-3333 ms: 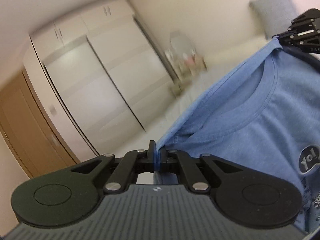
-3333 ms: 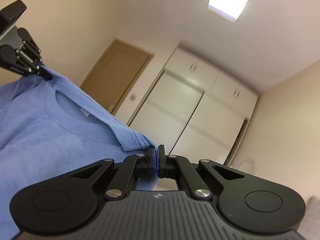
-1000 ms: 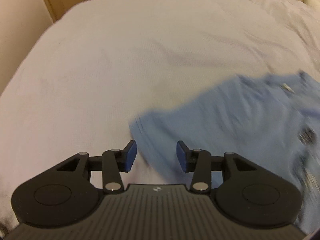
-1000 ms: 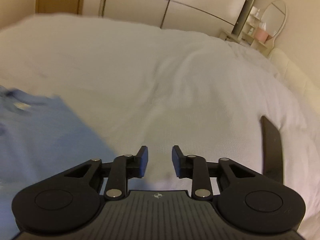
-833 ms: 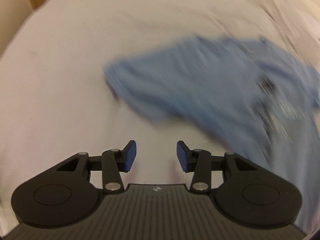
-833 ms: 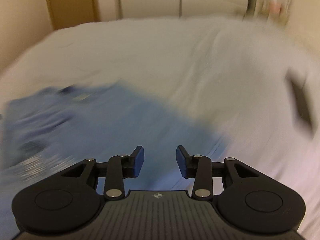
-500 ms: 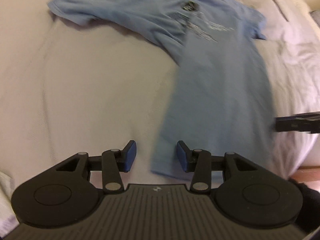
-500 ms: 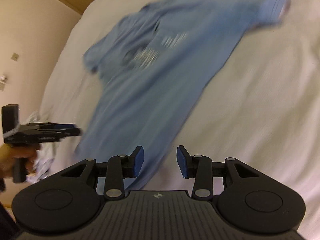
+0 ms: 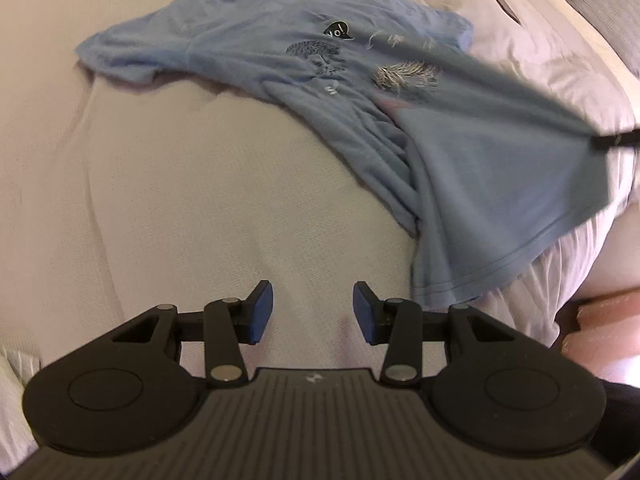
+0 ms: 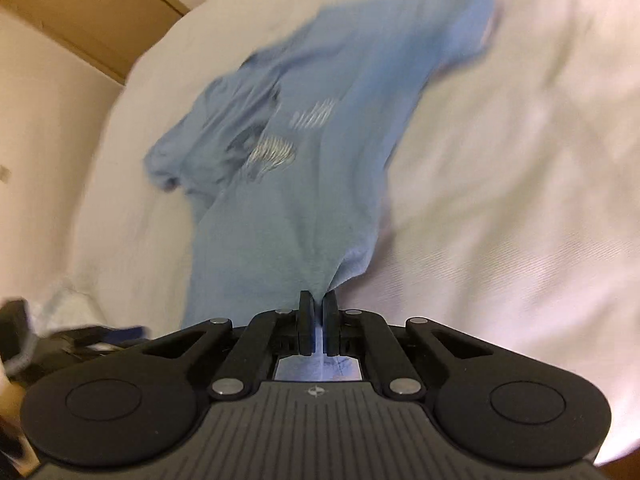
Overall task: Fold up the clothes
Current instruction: 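Grasp the T-shirt hem with the left gripper and pull it straight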
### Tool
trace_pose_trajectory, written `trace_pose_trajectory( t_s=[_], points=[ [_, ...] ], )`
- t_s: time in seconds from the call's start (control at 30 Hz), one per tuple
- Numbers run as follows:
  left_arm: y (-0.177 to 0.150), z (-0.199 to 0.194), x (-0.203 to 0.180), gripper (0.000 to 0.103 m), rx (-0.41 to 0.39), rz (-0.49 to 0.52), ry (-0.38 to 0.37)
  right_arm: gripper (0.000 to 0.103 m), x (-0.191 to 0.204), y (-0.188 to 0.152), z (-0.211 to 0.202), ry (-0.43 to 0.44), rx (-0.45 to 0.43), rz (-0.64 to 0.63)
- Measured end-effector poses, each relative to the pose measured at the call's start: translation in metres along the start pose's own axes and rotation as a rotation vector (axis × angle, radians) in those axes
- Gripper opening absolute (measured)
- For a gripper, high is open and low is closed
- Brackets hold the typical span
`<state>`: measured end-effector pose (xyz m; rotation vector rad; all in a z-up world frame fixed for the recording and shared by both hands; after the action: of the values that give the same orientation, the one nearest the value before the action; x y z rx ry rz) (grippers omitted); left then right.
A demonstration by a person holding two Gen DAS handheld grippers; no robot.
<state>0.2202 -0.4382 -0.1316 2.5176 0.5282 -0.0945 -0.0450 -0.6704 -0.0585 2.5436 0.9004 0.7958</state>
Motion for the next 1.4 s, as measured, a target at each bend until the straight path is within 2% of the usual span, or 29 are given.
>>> trace_pose_trajectory(
  t_s=[0.1, 0.17, 0.23, 0.3, 0.37, 0.43, 0.47, 0.5, 0.53, 0.6, 0.73, 0.87, 0.97, 1.07, 1.27, 1.4],
  points=[
    [0.004, 0.006, -0.016, 0.039, -0.016, 0.042, -0.022, 0.003, -0.037, 0.019, -0.045, -0.182, -0.071, -0.064],
    [0.006, 0.011, -0.029, 0.041, -0.024, 0.077, -0.031, 0.003, -0.057, 0.026, -0.056, -0.274, -0.085, -0.094],
    [0.003, 0.019, -0.043, 0.042, -0.022, 0.096, -0.042, 0.004, -0.064, 0.028, -0.055, -0.359, -0.067, -0.175],
    [0.0, 0.027, -0.053, 0.042, -0.012, 0.085, -0.053, 0.004, -0.066, 0.027, -0.052, -0.381, -0.054, -0.216],
    [-0.005, 0.037, -0.06, 0.042, 0.004, 0.048, -0.065, 0.01, -0.061, 0.021, -0.051, -0.354, -0.043, -0.221],
    [-0.007, 0.046, -0.062, 0.042, 0.012, -0.053, -0.098, 0.017, -0.056, 0.014, -0.05, -0.321, -0.032, -0.222],
    [-0.008, 0.051, -0.063, 0.035, 0.016, -0.1, -0.114, 0.023, -0.053, 0.011, -0.049, -0.305, -0.027, -0.223],
    [-0.009, 0.053, -0.066, 0.027, 0.031, -0.122, -0.123, 0.024, -0.052, 0.005, -0.046, -0.288, -0.012, -0.226],
    [-0.01, 0.056, -0.069, 0.0, 0.045, -0.144, -0.132, 0.025, -0.05, -0.001, -0.043, -0.27, 0.005, -0.231],
    [-0.01, 0.052, -0.073, 0.0, 0.053, -0.156, -0.119, 0.027, -0.05, -0.01, -0.038, -0.246, 0.032, -0.237],
    [-0.021, -0.012, -0.064, 0.0, 0.024, -0.164, -0.02, 0.036, -0.063, -0.017, -0.037, -0.24, 0.057, -0.237],
    [-0.053, -0.051, -0.036, 0.0, 0.114, -0.223, 0.097, 0.042, -0.09, -0.009, -0.043, -0.26, 0.056, -0.219],
    [-0.06, -0.051, -0.026, 0.0, 0.155, -0.253, 0.134, 0.045, -0.105, -0.01, -0.034, -0.24, 0.086, -0.223],
    [-0.06, -0.037, -0.027, 0.0, 0.181, -0.215, 0.159, 0.047, -0.116, -0.011, -0.02, -0.212, 0.107, -0.223],
    [-0.07, -0.016, -0.032, 0.0, 0.231, -0.215, 0.156, 0.053, -0.137, -0.005, 0.0, -0.189, 0.088, -0.215],
    [-0.076, -0.005, -0.034, 0.0, 0.256, -0.219, 0.16, 0.055, -0.157, -0.006, 0.011, -0.15, 0.091, -0.164]
  ],
)
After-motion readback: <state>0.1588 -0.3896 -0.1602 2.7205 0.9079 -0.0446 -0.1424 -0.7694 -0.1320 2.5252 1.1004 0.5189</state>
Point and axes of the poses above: each gripper's, at about its wrist camera, not at the fingertips, and z roughly the way its jaws point, x to its left, y to its top, the point moved 7 cm from there along z, roughly the way its jaws point, and after that the axes turned 9 degrees about -x, right-handed, at the moved point
